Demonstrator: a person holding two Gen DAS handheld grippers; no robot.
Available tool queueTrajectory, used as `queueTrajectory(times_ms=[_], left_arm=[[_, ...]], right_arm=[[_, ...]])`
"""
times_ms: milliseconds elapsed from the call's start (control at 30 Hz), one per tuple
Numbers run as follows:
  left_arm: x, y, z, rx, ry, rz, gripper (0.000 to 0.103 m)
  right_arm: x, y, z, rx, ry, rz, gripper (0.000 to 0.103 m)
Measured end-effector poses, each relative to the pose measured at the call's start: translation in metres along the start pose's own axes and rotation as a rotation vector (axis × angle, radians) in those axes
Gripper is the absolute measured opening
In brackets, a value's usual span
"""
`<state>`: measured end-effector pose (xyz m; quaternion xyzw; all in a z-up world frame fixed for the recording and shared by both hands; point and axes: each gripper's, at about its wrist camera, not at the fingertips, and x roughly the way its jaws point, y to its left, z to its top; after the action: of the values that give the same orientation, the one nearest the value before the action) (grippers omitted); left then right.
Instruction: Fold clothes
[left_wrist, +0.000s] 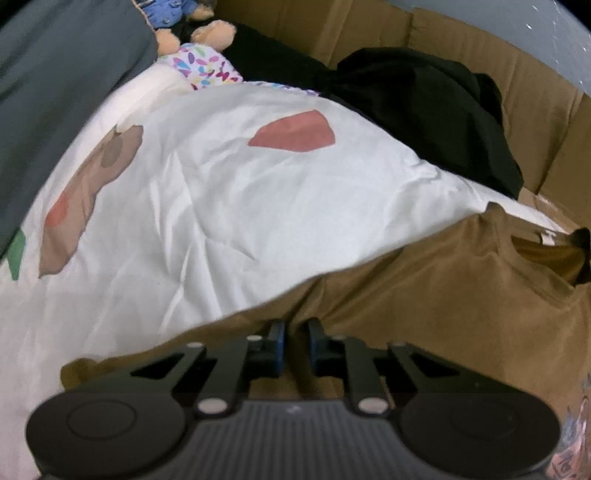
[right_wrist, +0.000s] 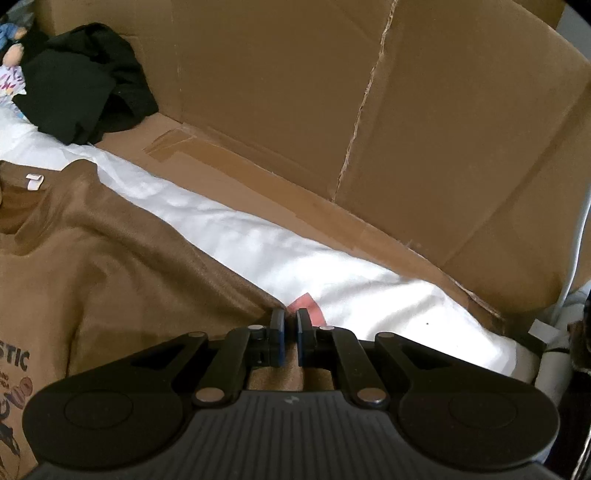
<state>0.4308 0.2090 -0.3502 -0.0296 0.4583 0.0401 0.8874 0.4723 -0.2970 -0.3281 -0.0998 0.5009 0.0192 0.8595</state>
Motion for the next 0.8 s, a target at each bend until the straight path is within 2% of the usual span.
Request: queueTrajectory(times_ms=[67, 133, 233, 367, 533, 667, 800], left_arm=[[-0.010, -0.001, 0.001, -0.015, -0.046, -0.043, 0.040], [-0.016, -0.004, 0.004, -0.016, -0.082, -0.068, 0.047], [-0.014, -0.015, 0.012, 0.005, -0.093, -0.077, 0.048], [-0.002, -0.032, 0.020, 0.015, -0.086, -0.113, 0.054], [0.013, -0.046, 0.022, 0.053, -0.056, -0.117, 0.059], [0.022, -0.046, 0.014, 0.090, -0.018, -0.098, 0.059], [0.018, -0.046, 0.011, 0.122, -0.023, -0.090, 0.055]], right_arm=[[-0.006, 0.002, 0.001, -0.006, -0.027, 0.028, 0.021], [-0.014, 0.006, 0.004, -0.030, -0.078, 0.050, 0.031], [-0.017, 0.014, 0.013, -0.047, -0.113, 0.075, 0.034], [-0.001, 0.029, 0.026, -0.061, -0.089, 0.077, 0.034], [0.016, 0.051, 0.026, -0.080, -0.061, 0.092, 0.034], [0.020, 0.073, 0.019, -0.149, -0.065, 0.064, 0.034], [0.008, 0.071, 0.021, -0.169, -0.087, 0.120, 0.034]])
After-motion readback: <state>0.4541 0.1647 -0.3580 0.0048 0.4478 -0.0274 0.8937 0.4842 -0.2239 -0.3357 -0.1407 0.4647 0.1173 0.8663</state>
